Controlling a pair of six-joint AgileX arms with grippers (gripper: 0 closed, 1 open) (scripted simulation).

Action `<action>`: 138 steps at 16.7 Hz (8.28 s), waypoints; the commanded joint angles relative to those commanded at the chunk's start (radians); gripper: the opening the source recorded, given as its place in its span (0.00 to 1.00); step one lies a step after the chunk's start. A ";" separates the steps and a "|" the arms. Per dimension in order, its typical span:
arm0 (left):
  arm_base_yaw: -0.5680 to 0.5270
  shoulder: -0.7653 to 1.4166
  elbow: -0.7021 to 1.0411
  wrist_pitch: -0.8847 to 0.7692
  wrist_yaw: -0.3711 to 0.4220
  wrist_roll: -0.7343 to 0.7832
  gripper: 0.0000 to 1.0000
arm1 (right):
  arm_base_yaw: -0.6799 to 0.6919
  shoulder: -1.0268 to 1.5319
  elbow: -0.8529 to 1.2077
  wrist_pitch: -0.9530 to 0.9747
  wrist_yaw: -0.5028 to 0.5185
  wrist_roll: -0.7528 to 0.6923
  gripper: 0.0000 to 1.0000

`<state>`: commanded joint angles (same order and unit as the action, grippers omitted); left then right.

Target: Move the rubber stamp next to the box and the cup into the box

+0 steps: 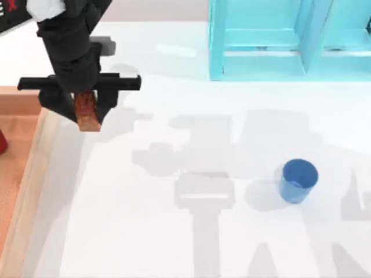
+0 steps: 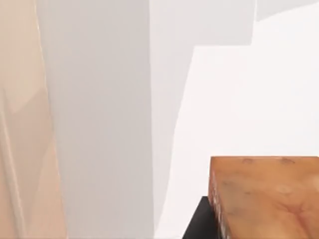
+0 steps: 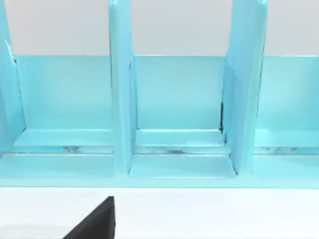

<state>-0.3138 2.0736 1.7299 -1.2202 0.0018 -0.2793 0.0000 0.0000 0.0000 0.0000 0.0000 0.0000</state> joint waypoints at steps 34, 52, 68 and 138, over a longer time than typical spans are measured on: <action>0.001 0.020 0.032 -0.023 0.001 -0.004 1.00 | 0.000 0.000 0.000 0.000 0.000 0.000 1.00; -0.229 0.178 0.485 -0.291 -0.052 -0.228 1.00 | 0.000 0.000 0.000 0.000 0.000 0.000 1.00; -0.714 0.463 0.786 -0.223 -0.161 -0.705 1.00 | 0.000 0.000 0.000 0.000 0.000 0.000 1.00; 0.668 -0.437 -0.454 0.031 0.036 0.673 0.00 | 0.000 0.000 0.000 0.000 0.000 0.000 1.00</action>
<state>0.3545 1.6368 1.2754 -1.1891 0.0378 0.3934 0.0000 0.0000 0.0000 0.0000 0.0000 0.0000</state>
